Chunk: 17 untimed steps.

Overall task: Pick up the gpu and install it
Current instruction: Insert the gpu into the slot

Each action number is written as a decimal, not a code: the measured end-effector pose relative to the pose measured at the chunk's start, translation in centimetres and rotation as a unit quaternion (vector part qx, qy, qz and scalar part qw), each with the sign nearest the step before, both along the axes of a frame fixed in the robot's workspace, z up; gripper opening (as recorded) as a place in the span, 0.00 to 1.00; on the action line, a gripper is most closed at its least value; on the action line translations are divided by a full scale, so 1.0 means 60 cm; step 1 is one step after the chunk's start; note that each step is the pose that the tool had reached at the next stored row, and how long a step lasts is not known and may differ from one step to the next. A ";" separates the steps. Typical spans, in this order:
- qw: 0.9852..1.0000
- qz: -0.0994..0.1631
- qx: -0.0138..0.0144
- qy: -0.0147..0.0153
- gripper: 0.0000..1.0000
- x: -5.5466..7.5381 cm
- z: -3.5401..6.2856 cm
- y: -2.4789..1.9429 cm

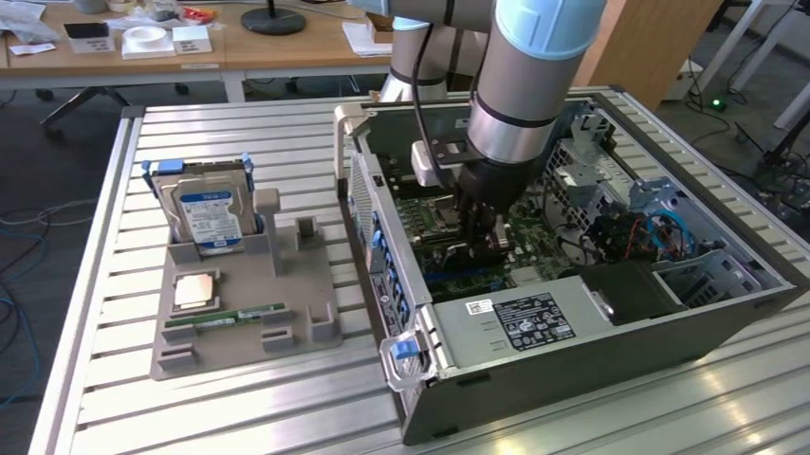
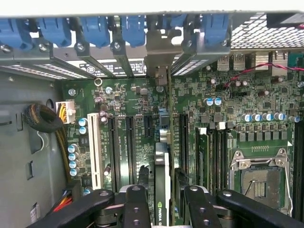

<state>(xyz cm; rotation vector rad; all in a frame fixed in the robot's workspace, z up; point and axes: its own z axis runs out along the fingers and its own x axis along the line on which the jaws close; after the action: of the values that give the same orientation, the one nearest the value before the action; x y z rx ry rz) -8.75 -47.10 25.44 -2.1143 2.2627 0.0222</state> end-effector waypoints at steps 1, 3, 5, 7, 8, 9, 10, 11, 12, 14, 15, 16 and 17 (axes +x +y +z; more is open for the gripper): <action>1.000 0.000 0.000 0.000 0.34 -0.002 0.000 0.0000; 1.000 0.000 0.000 0.000 0.34 -0.005 0.000 0.0002; 1.000 0.000 0.000 0.000 0.34 -0.006 0.000 0.0003; 1.000 0.000 0.000 0.000 0.34 -0.006 0.000 0.0003; 1.000 0.000 0.000 0.000 0.34 -0.006 0.000 0.0002; 1.000 0.000 0.000 0.000 0.34 -0.006 0.000 0.0002; 1.000 0.000 0.000 0.000 0.34 -0.006 0.000 0.0002; 1.000 0.000 0.000 0.000 0.34 -0.006 0.000 0.0003; 1.000 0.000 0.000 0.000 0.34 -0.006 0.000 0.0003; 1.000 0.000 0.000 0.000 0.33 -0.006 0.000 0.0003; 1.000 0.000 0.000 0.000 0.27 -0.006 0.000 0.0003; 1.000 0.000 0.000 0.000 0.27 -0.006 0.000 0.0003; 1.000 0.000 0.000 0.000 0.27 -0.006 0.000 0.0003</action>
<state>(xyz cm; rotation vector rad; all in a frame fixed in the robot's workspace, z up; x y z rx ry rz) -9.11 -47.09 25.44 -2.1143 2.2625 0.0221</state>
